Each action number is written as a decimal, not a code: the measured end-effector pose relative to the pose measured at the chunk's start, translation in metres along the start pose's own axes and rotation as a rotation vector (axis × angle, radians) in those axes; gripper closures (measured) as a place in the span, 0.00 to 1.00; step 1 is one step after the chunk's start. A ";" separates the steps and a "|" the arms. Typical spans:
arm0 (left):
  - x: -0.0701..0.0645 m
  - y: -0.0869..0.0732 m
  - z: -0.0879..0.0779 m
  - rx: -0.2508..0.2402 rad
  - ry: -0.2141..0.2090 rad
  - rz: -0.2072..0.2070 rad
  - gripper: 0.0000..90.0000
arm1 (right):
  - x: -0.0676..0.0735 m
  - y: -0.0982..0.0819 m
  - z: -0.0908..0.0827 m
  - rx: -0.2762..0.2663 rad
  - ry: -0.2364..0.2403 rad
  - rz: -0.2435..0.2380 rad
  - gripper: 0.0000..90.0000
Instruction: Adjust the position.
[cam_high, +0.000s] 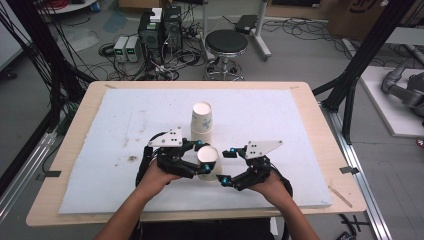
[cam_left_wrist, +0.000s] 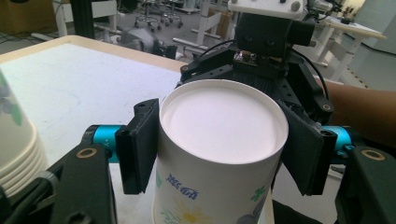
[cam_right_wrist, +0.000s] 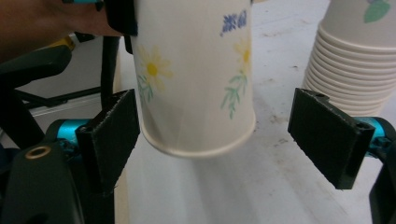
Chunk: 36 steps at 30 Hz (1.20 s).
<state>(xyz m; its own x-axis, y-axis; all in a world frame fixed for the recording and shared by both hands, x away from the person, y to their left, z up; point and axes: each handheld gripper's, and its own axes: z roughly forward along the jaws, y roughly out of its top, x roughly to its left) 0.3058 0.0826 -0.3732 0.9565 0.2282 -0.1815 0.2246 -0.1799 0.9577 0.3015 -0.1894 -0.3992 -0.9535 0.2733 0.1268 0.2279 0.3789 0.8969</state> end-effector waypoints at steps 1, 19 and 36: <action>-0.001 0.000 0.001 -0.002 -0.005 -0.003 0.38 | 0.001 0.000 0.001 -0.001 0.010 -0.002 0.19; -0.005 -0.003 0.014 -0.030 -0.049 -0.015 0.38 | 0.002 -0.002 0.008 -0.018 0.092 0.023 0.26; -0.007 -0.002 0.010 -0.008 -0.009 0.004 0.19 | 0.002 -0.003 0.009 0.016 0.073 -0.009 0.31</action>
<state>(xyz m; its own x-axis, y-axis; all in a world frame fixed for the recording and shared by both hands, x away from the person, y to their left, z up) 0.3011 0.0715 -0.3758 0.9592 0.2186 -0.1795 0.2191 -0.1727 0.9603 0.3003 -0.1820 -0.4056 -0.9672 0.2048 0.1501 0.2221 0.3957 0.8911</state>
